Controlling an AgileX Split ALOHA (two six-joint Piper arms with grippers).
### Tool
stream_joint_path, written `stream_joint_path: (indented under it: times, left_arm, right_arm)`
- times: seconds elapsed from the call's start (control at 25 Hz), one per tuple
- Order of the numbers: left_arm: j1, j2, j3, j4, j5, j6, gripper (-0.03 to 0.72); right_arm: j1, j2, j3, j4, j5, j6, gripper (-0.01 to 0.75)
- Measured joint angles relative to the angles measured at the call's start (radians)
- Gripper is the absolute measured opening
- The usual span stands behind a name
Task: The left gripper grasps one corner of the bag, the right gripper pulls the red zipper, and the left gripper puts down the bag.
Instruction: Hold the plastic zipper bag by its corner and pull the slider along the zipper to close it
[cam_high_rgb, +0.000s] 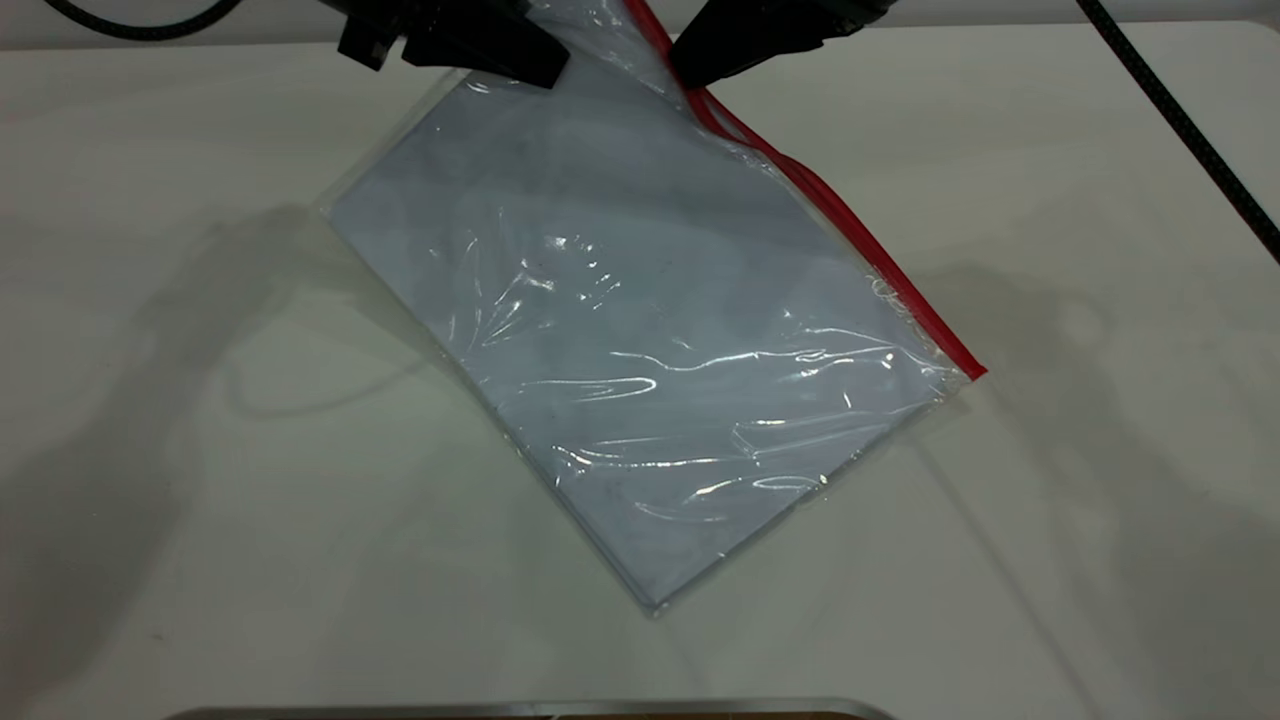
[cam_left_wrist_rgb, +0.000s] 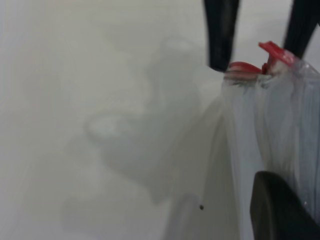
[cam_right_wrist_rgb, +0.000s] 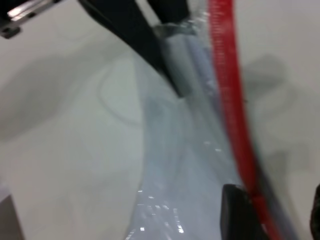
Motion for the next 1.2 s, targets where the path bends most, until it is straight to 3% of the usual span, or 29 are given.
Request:
stream_joint_path:
  times: [0.24, 0.72, 1.2]
  left_arm:
    - [0.000, 0.000, 0.000, -0.002, -0.015, -0.006, 0.053]
    - [0.000, 0.000, 0.000, -0.024, -0.009, -0.049, 0.053]
    - [-0.001, 0.000, 0.000, -0.039, -0.008, -0.072, 0.053]
  right_arm:
    - [0.000, 0.001, 0.000, -0.001, 0.048, 0.000, 0.275]
    - [0.000, 0.001, 0.000, -0.001, 0.011, -0.001, 0.243]
    - [0.000, 0.002, 0.000, -0.025, -0.037, -0.001, 0.035]
